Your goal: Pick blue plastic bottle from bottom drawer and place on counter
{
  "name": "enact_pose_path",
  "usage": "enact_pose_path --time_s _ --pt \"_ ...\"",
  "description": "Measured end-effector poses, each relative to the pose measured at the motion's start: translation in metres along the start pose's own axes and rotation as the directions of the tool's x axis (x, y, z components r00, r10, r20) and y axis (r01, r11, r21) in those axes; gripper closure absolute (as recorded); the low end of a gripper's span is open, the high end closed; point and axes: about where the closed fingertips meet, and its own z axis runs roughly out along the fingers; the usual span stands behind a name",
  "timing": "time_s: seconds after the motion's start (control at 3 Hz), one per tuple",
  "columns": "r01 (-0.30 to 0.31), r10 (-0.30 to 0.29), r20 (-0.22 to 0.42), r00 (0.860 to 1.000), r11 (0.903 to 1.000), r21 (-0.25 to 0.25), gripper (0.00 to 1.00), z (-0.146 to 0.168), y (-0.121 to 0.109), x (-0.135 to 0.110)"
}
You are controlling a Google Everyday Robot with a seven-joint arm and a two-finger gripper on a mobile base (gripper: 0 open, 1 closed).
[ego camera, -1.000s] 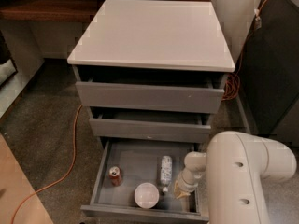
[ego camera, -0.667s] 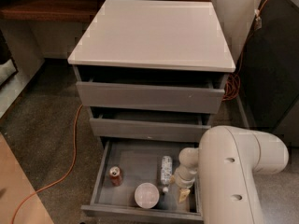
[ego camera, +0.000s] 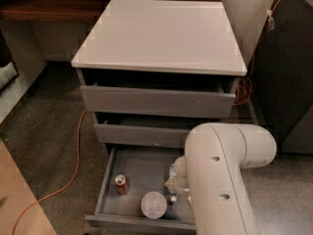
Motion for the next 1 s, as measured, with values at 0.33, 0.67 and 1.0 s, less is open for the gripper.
enact_pose_path --time_s 0.33,0.67,1.0 --pt "0.116 -0.115 -0.036 0.993 0.9931 0.022 0.0 -0.0028 -0.0136 0.0058" --pt "0.125 -0.125 -0.038 0.991 0.9919 0.021 0.0 -0.0023 -0.0133 0.0062" --pt "0.144 -0.143 -0.028 0.989 0.989 0.033 0.0 -0.0021 -0.0152 0.0094"
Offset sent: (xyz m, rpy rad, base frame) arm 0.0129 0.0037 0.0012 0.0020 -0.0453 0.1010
